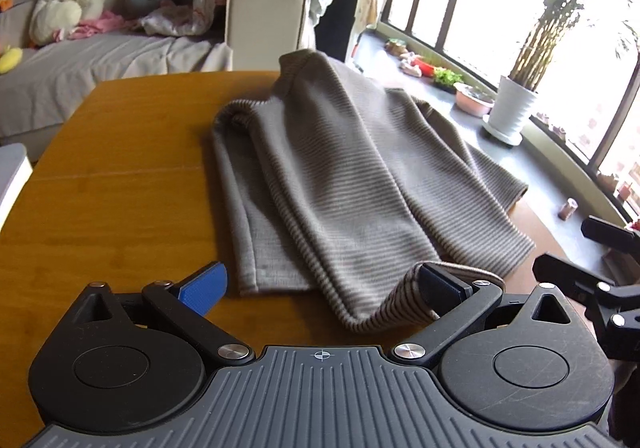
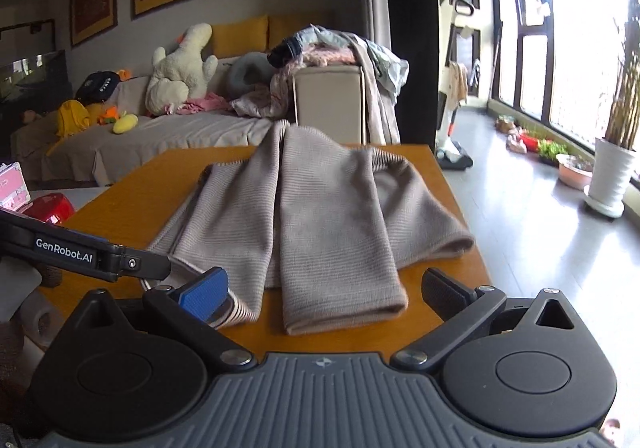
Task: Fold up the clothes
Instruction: 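Grasp the shirt hem with the right gripper while the left gripper grasps the hem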
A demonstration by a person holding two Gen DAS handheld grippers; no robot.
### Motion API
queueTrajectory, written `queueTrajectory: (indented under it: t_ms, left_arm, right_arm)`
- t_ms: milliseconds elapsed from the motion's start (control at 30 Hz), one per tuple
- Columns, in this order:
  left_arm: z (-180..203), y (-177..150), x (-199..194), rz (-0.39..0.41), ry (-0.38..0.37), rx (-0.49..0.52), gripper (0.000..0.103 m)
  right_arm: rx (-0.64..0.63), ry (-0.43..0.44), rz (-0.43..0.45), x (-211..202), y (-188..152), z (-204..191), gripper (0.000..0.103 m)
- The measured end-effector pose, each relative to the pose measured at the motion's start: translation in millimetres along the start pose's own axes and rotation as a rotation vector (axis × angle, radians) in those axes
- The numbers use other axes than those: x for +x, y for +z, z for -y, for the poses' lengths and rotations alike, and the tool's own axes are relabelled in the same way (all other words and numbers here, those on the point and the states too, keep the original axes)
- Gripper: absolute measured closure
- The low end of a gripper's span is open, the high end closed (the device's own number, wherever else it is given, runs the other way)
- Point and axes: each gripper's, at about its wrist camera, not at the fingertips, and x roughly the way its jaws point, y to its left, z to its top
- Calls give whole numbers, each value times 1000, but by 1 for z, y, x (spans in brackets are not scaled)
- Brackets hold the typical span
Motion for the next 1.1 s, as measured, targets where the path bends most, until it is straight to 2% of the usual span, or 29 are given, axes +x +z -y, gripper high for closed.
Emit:
queueTrajectory:
  t_ms: [167, 367, 400, 500, 533, 567, 600, 700, 733, 833, 900, 1000, 1100]
  left_arm:
    - [-2, 33, 25, 100, -50, 83, 0]
    - [-1, 61, 78, 182, -24, 130, 0]
    - [-1, 64, 89, 180, -28, 134, 0]
    - [-9, 62, 121, 83, -35, 121, 0]
    - [-16, 57, 128, 34, -34, 102, 0]
    - [-20, 52, 126, 49, -46, 95, 0]
    - [-22, 50, 122, 46, -56, 96, 0]
    - [-25, 39, 107, -5, -96, 148, 0]
    - [-28, 35, 100, -32, -127, 150, 0]
    - [-45, 32, 71, -113, -275, 51, 0]
    - [-58, 33, 70, -134, -311, -55, 0]
    - [-62, 39, 77, -143, -304, -101, 0]
    - [-53, 44, 80, -174, -282, -66, 0]
  right_arm:
    - [-13, 16, 68, 43, 41, 11, 0]
    - [-24, 34, 144, 96, 88, 25, 0]
    - [-2, 25, 122, 112, 87, 29, 0]
    - [66, 1, 57, 158, 83, 40, 0]
    - [95, 21, 20, 163, 83, 44, 0]
    - [126, 41, -10, 166, 81, 47, 0]
    - [165, 62, -6, 161, 77, 50, 0]
    - [269, 149, -89, 142, 51, 54, 0]
    - [282, 159, -76, 129, 43, 55, 0]
    - [288, 166, -75, 98, 22, 52, 0]
    - [309, 171, -66, 90, 17, 53, 0]
    - [310, 162, -71, 88, 16, 53, 0]
    - [258, 135, -93, 89, 19, 44, 0]
